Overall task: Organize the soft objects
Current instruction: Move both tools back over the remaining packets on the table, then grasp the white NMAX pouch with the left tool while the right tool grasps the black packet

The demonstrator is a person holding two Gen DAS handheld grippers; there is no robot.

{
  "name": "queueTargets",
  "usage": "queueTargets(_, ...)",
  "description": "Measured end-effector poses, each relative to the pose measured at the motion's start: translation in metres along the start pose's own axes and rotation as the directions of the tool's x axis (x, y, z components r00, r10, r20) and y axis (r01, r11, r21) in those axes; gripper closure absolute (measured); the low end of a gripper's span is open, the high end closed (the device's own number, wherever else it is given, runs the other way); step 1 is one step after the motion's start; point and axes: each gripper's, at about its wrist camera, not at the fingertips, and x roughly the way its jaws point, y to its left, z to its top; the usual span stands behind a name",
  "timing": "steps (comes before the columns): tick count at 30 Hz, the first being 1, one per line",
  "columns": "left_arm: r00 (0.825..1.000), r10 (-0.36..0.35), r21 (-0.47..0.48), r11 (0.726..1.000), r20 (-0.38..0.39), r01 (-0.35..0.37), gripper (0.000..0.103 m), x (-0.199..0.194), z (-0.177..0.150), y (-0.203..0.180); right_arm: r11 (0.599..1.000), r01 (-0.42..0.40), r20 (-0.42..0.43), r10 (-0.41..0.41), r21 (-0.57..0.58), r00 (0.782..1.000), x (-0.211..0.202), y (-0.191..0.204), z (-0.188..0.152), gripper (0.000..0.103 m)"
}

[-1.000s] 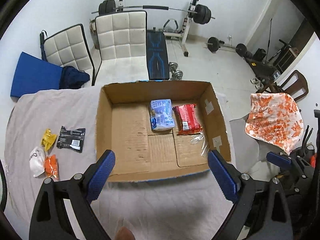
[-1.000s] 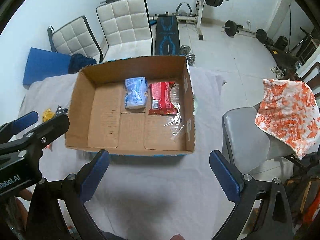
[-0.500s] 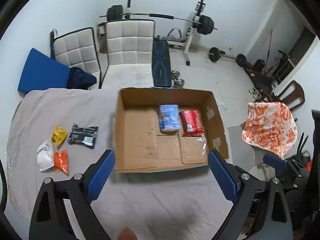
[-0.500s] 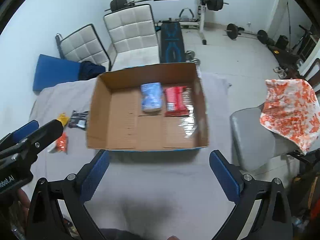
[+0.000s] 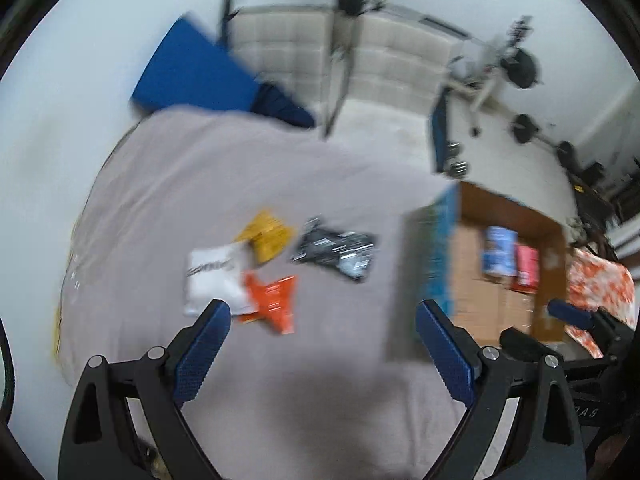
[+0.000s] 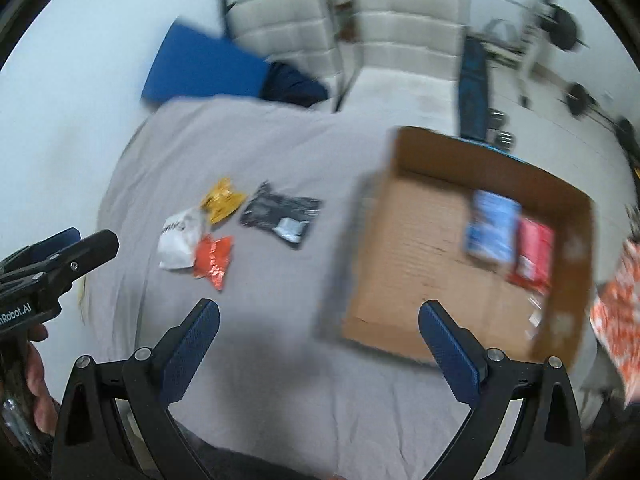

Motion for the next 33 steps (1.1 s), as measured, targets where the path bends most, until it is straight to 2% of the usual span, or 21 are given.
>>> queueTargets(4,0.996,0.034,-0.066,0.997,-0.084,-0.040,0.008,0.046,0.012,0.055,0.991,0.009,-0.096,-0.022,-0.137,0.995,0.064,0.054,0.039,0.001)
queueTargets(6,0.991,0.045,-0.093,0.994,-0.129,-0.058,0.008,0.068,0.015,0.077,0.975,0.041,-0.141,-0.073,-0.217,0.987,0.099,0.077,0.056,0.001)
queueTargets(13,0.967,0.014,-0.154,0.986,-0.255,-0.055,0.008,0.137,0.020,0.123,0.919,0.099,-0.220,-0.194,-0.382,0.956,0.192,0.117,0.093,0.001)
queueTargets(21,0.936,-0.047,-0.191,0.981,-0.349,-0.022,0.008,0.191,0.021,0.141,0.871,0.105,-0.289,-0.270,-0.480,0.919,0.257,0.122,0.104,0.001)
queueTargets(28,0.909,-0.093,-0.233,0.973,-0.407,-0.005,0.008,0.229,0.018,0.146,0.852,0.087,-0.329,-0.291,-0.516,0.898,0.288,0.123,0.109,0.001)
queueTargets(33,0.896,-0.097,-0.245,0.969,-0.433,-0.014,0.008,0.244,0.016,0.152,0.838,0.060,-0.366,-0.300,-0.542,0.881,0.308,0.124,0.113,0.001)
